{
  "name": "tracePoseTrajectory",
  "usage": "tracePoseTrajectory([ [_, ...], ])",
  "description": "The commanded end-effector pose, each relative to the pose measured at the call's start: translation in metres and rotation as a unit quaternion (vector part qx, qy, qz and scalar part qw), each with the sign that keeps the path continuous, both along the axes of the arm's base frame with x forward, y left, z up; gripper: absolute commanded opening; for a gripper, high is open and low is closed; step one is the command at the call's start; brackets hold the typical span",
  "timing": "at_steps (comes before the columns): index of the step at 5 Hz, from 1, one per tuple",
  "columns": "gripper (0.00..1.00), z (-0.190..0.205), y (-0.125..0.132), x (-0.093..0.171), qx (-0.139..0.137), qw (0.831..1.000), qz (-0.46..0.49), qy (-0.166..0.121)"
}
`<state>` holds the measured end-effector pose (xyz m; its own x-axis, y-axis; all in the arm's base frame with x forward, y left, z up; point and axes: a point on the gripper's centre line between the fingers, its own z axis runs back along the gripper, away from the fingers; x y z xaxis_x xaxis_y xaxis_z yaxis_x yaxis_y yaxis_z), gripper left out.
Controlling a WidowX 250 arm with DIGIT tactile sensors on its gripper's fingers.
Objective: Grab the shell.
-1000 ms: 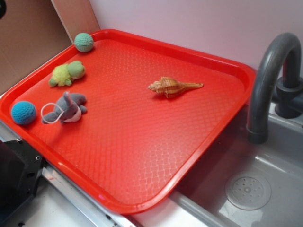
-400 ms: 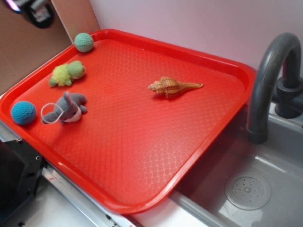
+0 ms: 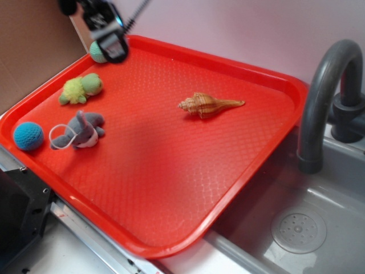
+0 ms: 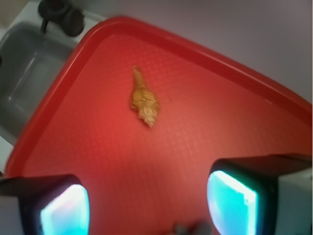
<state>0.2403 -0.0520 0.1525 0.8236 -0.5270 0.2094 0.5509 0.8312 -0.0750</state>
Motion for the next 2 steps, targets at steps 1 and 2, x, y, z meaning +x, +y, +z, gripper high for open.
tracePoseTrajectory([
  [1,1.0,-0.032,-0.037,0.041,0.023,0.999,-0.042,-0.006],
  [2,1.0,-0.052,-0.056,0.051,0.046,0.997,-0.064,0.008],
])
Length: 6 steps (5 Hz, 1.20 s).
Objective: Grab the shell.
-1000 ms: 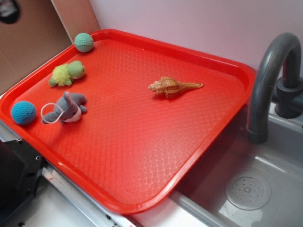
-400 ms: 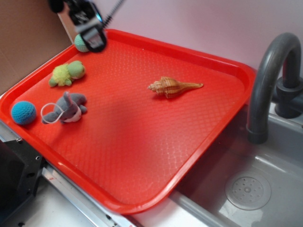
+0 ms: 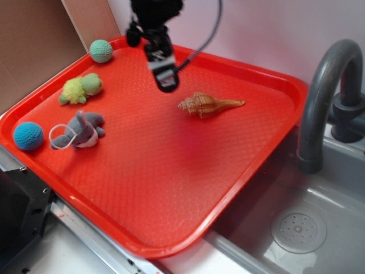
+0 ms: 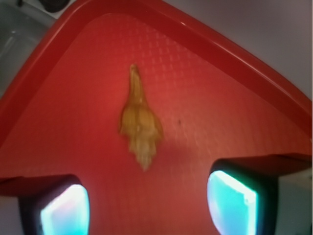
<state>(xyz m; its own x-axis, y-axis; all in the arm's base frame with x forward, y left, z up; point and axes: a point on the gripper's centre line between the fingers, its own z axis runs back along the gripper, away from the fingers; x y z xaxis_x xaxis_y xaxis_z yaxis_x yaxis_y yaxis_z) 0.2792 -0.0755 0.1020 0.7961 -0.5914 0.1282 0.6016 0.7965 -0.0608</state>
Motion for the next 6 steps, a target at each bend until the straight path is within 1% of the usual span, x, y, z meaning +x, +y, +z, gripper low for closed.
tracePoseTrajectory([
  [1,1.0,-0.018,-0.04,0.016,0.036,0.999,-0.036,-0.003],
  [2,1.0,-0.042,-0.048,0.019,0.048,0.997,-0.051,0.02],
  [3,1.0,-0.056,-0.043,0.017,0.073,0.996,-0.04,0.039],
  [4,1.0,-0.065,-0.042,0.016,0.099,0.993,-0.028,0.051],
  [5,0.0,-0.063,-0.045,0.012,0.101,0.993,-0.038,0.041],
  [6,0.0,-0.057,-0.045,0.009,0.098,0.994,-0.038,0.034],
])
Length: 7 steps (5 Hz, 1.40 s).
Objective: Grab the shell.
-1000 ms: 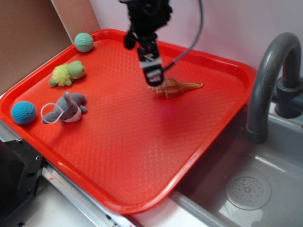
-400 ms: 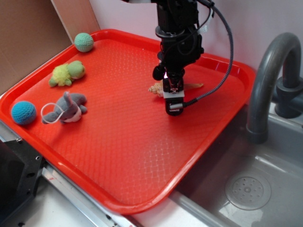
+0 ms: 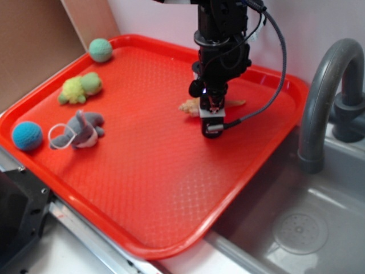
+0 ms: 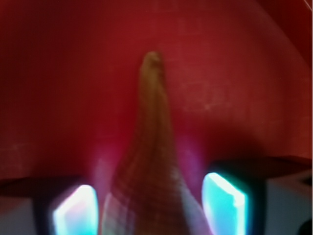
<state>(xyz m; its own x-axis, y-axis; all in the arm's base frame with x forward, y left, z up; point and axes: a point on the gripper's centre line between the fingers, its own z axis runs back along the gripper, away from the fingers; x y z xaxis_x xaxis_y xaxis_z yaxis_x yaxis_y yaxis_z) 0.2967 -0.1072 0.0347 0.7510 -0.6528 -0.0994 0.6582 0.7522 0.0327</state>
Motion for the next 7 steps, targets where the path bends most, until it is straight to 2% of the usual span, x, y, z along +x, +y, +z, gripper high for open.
tracePoseTrajectory([
  [1,0.0,0.032,-0.003,-0.006,-0.012,0.998,0.032,-0.045],
  [2,0.0,0.081,0.022,-0.006,0.018,0.983,0.142,-0.111],
  [3,0.0,0.131,0.048,-0.026,0.015,0.956,0.242,-0.162],
  [4,0.0,0.178,0.059,-0.059,0.032,0.91,0.358,-0.207],
  [5,0.0,0.196,0.062,-0.088,-0.021,0.87,0.454,-0.192],
  [6,0.0,0.198,0.067,-0.1,-0.089,0.857,0.475,-0.178],
  [7,0.0,0.191,0.072,-0.09,-0.101,0.888,0.432,-0.121],
])
